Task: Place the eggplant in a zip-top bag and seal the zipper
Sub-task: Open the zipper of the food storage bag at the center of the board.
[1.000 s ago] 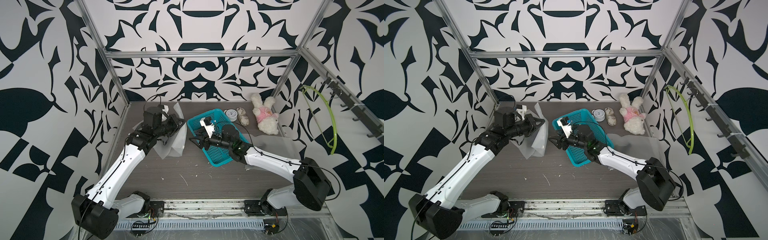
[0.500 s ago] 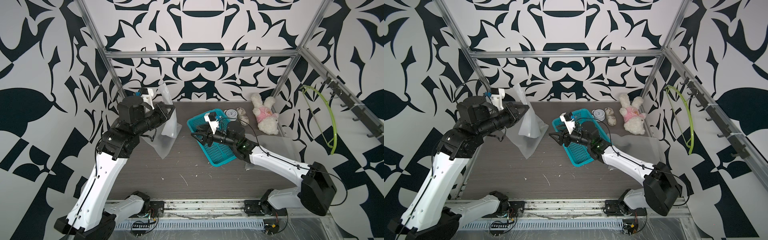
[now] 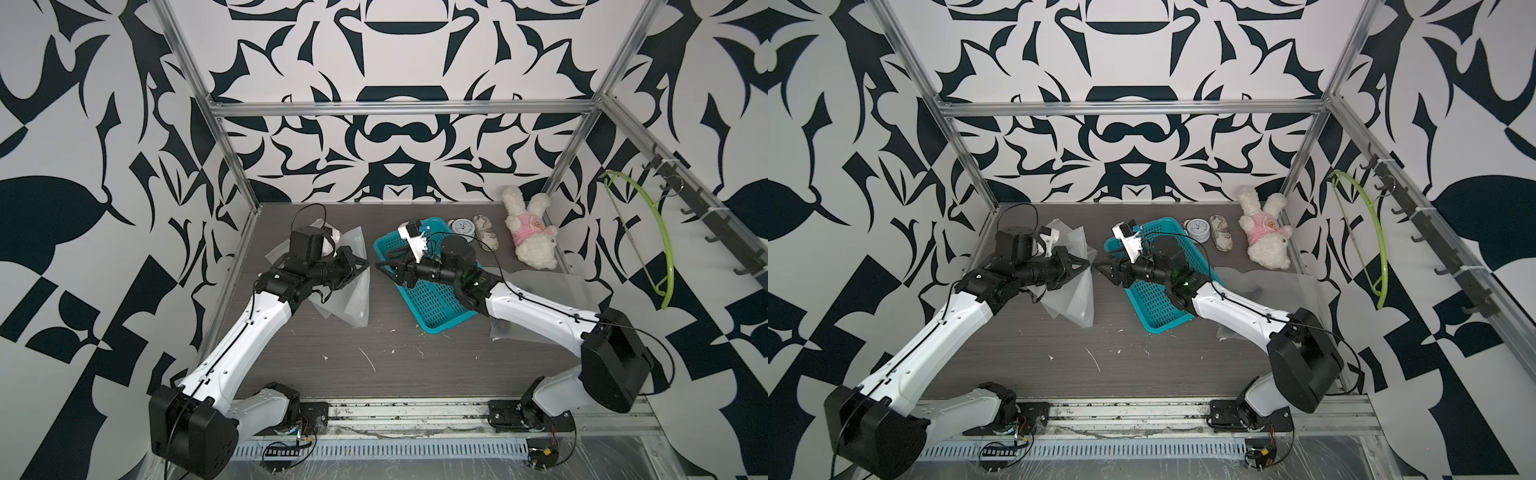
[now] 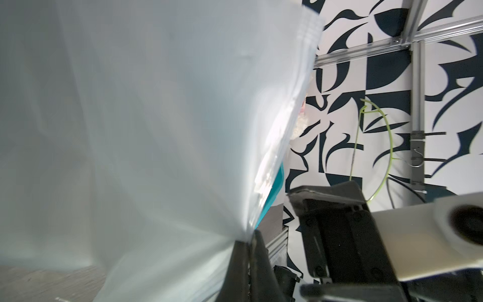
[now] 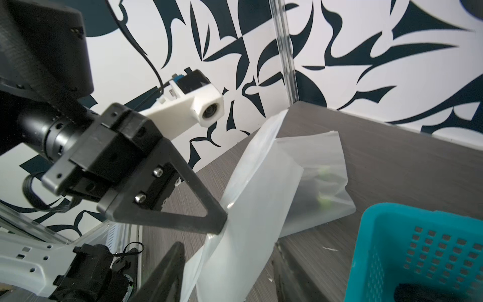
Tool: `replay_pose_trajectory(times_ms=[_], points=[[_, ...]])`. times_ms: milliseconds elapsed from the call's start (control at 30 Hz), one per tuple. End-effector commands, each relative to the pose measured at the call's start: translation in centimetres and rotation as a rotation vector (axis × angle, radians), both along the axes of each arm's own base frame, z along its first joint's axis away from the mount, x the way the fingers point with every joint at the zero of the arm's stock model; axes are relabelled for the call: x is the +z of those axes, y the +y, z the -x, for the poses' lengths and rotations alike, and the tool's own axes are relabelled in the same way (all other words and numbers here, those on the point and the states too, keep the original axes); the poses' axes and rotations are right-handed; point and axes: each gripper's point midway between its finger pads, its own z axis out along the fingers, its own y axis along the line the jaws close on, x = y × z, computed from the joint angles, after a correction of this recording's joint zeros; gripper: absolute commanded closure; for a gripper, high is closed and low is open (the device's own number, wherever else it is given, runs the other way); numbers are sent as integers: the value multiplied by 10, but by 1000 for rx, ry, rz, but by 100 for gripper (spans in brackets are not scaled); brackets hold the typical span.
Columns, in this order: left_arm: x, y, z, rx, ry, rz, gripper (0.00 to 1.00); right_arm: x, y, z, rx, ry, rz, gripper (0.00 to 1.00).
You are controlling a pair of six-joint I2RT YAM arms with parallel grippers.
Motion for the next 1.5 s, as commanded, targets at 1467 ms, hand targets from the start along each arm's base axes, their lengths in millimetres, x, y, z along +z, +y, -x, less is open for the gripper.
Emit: replay_pose_trajectory(times_ms=[1467], points=[[9, -5, -20, 10, -15, 174, 100, -25, 12, -9, -15, 110, 31, 64]])
